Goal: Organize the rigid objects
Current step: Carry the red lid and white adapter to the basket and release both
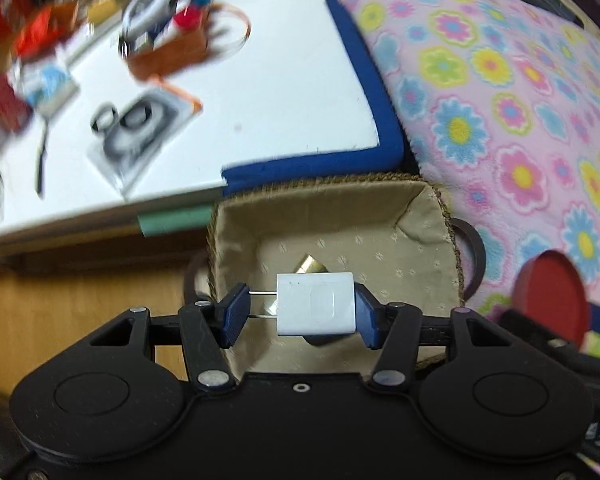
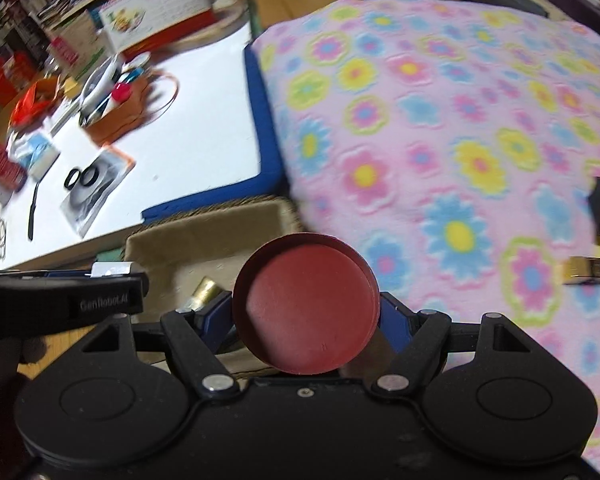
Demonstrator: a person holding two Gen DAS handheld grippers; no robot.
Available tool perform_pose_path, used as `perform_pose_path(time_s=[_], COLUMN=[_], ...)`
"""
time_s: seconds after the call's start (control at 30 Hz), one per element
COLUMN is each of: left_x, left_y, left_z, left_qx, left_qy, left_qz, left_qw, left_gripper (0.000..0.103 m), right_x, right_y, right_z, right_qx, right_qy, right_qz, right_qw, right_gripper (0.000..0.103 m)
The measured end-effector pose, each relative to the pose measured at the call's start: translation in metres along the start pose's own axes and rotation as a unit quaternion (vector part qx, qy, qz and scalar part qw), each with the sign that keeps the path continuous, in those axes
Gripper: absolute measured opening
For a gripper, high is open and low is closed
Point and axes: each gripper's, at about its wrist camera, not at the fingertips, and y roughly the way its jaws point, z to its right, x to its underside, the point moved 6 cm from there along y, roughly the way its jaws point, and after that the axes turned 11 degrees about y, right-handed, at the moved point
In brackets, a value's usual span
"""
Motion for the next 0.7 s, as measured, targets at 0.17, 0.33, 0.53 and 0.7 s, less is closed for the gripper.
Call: perform_pose_path(time_s=[0.17, 0.33, 0.53, 0.7], left_x=[0.004, 0.001, -0.002, -0.001], left_y=[0.002, 0.010, 0.009, 0.012], left_z=[-0.013, -0.010, -0.009, -0.016], left_qx=[-0.006, 0.004, -0.011, -0.022], left_qy=[-0.021, -0.018, -0.014, -0.025], left_qz=[-0.004, -0.019, -0.015, -0.024], left_qw=[0.9998, 0.9996, 0.9997, 0.9991], left_gripper=[0.046, 0.046, 0.049, 0.055], right_x=[0.006, 0.008, 0.000, -0.004], right_y=[0.022, 0.049, 0.068, 0.078], right_z=[-0.008, -0.011, -0.024, -0.027], right_qx=[0.010, 0.020, 0.017, 0.019], right_qy=[-0.005, -0.007, -0.014, -0.005], right_qz=[-0.013, -0.033, -0.040, -0.044], right_qw=[1.000, 0.999, 0.999, 0.999], right_gripper=[0.076, 0.076, 0.077, 0.085])
